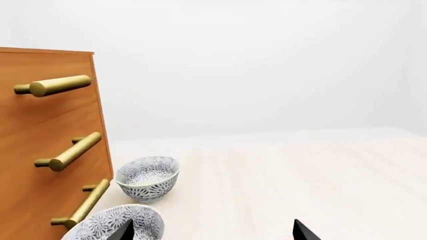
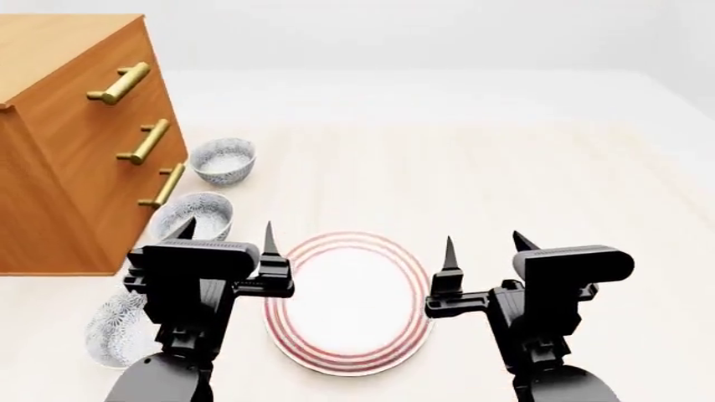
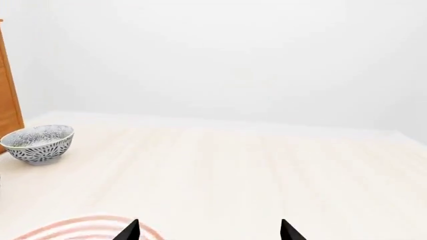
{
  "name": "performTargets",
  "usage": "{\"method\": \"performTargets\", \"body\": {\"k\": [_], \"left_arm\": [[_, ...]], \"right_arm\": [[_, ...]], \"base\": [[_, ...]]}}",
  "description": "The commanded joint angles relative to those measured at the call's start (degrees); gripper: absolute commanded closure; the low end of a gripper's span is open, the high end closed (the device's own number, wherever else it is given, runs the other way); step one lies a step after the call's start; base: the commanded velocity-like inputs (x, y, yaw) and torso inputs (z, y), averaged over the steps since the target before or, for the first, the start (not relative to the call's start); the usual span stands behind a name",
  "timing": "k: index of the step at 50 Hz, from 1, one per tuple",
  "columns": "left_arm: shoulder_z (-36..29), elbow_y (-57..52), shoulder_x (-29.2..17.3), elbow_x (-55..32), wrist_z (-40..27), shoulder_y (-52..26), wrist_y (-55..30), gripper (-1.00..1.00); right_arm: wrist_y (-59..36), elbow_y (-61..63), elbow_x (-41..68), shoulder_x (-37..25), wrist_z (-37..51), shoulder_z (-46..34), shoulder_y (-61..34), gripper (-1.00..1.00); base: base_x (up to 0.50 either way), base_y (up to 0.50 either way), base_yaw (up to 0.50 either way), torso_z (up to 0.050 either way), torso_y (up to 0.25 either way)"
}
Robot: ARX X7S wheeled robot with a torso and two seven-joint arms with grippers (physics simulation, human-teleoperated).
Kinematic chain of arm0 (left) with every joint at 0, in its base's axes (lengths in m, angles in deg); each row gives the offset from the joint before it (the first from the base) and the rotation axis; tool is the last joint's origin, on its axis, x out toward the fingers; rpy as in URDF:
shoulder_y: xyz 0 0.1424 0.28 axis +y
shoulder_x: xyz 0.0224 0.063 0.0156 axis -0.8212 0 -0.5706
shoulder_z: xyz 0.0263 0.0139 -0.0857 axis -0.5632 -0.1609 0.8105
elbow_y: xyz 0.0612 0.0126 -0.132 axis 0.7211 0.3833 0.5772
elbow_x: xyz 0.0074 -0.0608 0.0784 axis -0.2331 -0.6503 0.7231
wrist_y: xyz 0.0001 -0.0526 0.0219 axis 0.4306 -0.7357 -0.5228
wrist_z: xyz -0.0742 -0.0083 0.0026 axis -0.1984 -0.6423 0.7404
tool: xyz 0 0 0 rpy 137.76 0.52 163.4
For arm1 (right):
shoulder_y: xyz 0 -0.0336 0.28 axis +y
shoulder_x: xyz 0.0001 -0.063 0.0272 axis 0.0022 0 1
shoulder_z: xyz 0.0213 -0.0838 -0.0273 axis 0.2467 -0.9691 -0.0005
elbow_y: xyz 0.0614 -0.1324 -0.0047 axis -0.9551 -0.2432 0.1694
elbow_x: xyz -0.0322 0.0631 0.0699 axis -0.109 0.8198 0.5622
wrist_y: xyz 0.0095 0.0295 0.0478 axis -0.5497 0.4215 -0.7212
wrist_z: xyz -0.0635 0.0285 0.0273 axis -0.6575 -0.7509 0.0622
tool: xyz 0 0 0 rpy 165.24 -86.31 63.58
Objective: Put the bowl in the middle on the plate.
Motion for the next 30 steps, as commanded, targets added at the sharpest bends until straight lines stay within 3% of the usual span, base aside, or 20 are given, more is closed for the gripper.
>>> {"method": "performTargets", "body": {"k": [1, 18, 27, 30], "left_arm": [[-0.5, 0.6, -0.5, -0.2, -0.6, -0.2, 0.4, -1.0], [-1.0, 0.6, -1.1, -0.8, -1.3, -0.3, 0.7, -1.0], [-1.2, 0.1, -1.5, -1.6, -1.5, -0.7, -1.1, -1.0], [-0.2, -1.8, -1.2, -3.9, -1.5, -2.0, -6.6, -1.0]], "right_arm": [[0.5, -0.5, 0.4, -0.3, 0.3, -0.3, 0.0, -1.0], [0.6, -0.2, 1.3, -0.1, 1.7, 0.4, -0.3, -1.0], [0.9, -0.7, 1.4, -0.6, 1.8, -0.1, -0.3, -1.0], [0.8, -0.6, 1.5, -0.6, 2.0, 0.0, -0.4, -1.0]], "base": [[0.5, 0.0, 0.0, 0.0, 0.0], [0.5, 0.0, 0.0, 0.0, 0.002], [0.0, 0.0, 0.0, 0.0, 0.0], [0.0, 0.0, 0.0, 0.0, 0.0]]}}
